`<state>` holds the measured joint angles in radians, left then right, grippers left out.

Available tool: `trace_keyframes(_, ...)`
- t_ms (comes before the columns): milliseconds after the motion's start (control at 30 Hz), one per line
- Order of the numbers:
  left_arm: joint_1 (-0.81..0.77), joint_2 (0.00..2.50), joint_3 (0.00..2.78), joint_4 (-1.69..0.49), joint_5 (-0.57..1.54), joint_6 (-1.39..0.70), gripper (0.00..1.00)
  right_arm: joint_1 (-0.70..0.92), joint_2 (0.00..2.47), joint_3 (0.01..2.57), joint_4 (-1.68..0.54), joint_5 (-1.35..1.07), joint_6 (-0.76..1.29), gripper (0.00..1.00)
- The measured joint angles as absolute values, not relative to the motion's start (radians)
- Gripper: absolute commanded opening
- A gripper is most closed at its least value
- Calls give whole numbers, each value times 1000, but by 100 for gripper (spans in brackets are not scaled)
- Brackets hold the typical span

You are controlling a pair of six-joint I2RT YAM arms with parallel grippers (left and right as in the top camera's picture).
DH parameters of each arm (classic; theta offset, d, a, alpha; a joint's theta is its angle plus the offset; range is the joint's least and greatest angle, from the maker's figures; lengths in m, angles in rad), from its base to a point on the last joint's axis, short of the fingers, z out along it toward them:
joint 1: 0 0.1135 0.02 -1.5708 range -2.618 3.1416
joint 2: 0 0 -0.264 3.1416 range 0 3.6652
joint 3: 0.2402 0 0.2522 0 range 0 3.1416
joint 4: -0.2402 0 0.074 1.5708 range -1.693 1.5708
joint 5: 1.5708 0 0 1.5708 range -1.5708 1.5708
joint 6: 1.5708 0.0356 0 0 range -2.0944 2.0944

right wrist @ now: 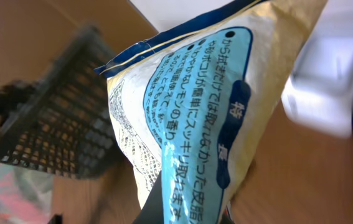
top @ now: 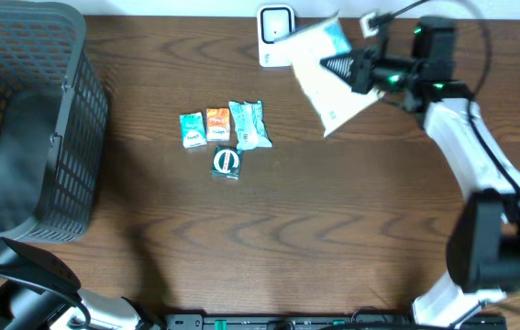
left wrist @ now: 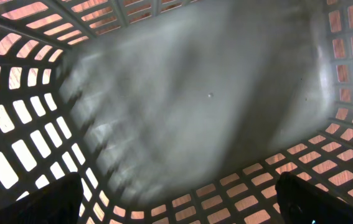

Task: Scan the item barcode
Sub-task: 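Lift the bag and hold it in front of the scanner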

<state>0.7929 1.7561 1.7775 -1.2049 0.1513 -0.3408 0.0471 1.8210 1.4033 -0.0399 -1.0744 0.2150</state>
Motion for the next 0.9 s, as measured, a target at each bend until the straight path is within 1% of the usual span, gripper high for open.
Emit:
trace_keyframes(133, 793, 1756, 1778, -1205, 151, -341, 98, 80, 1700, 1407, 58, -1110, 218, 1)
trace_keyframes(300, 793, 1756, 1777, -1205, 151, -341, 98, 146, 1680, 1407, 160, -1125, 231, 1)
trace_keyframes(600, 793, 1756, 1778, -1205, 151, -341, 98, 231, 1680, 1407, 155, -1105, 245, 1)
trace_keyframes(900, 793, 1756, 1777, -1205, 151, -341, 98, 234, 1680, 1407, 106, -1052, 246, 1)
